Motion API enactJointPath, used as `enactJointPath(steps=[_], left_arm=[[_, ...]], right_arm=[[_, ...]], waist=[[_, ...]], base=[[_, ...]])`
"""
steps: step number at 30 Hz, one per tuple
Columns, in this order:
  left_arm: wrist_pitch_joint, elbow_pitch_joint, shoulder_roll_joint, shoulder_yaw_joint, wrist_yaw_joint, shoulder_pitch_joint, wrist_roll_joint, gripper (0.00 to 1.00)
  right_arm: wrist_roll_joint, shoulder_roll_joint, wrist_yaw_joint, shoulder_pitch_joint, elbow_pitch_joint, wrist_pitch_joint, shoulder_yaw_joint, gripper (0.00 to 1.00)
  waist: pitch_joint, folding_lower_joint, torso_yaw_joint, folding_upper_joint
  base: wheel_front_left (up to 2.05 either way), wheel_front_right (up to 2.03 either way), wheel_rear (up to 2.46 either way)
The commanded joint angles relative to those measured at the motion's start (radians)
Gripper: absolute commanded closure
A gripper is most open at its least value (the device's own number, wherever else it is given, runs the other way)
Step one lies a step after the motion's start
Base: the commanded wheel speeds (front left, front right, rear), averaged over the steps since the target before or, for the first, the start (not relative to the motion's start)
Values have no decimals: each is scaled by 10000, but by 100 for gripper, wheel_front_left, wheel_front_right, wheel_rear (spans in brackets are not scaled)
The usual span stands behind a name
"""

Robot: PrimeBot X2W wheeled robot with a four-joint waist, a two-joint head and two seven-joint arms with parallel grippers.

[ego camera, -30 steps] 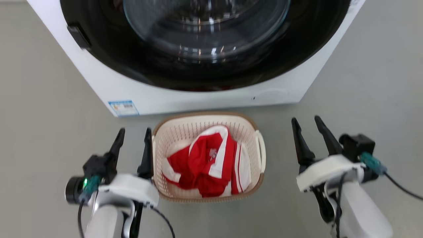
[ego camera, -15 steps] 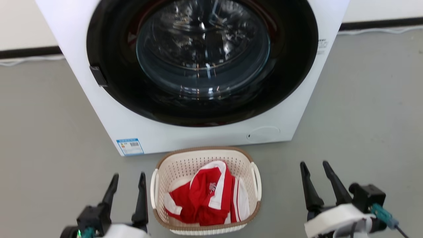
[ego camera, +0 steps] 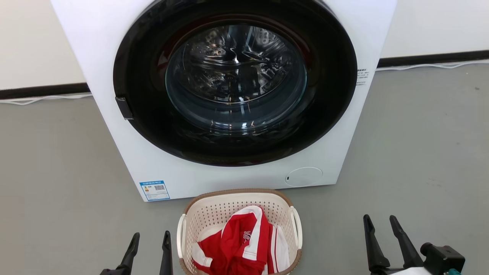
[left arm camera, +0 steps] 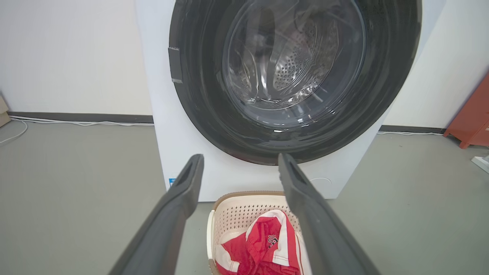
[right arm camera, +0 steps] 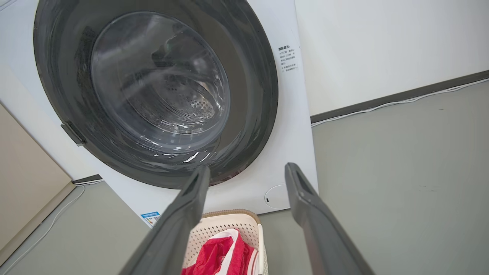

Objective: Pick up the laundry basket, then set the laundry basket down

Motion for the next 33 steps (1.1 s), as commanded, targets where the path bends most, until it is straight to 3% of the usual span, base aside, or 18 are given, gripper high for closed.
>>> enactJointPath(steps=[1,17,18,29,33], left_arm=[[-63,-343,6,268,128,-194,-122,0],[-63,-364,4,433,249,-53,-146,0],[0,-66,12,96,149,205,-78,100],[172,456,0,107,51,69,-970,100],[267,517,24,144,-7,-46,-1447,100]], right_arm=[[98,-27,62,-118,-367,-109,177,0],[67,-27,62,-59,-505,-109,-27,0],[-3,15,-2,182,-152,2,-259,100],[795,26,-7,142,218,229,-292,100],[1221,22,-5,75,204,343,-316,100]], waist=[[-63,0,7,0],[-120,0,-67,0],[-121,0,-66,0],[-128,22,-42,0],[-98,2,-28,0]], base=[[0,0,0],[0,0,0],[0,0,0],[0,0,0],[0,0,0]])
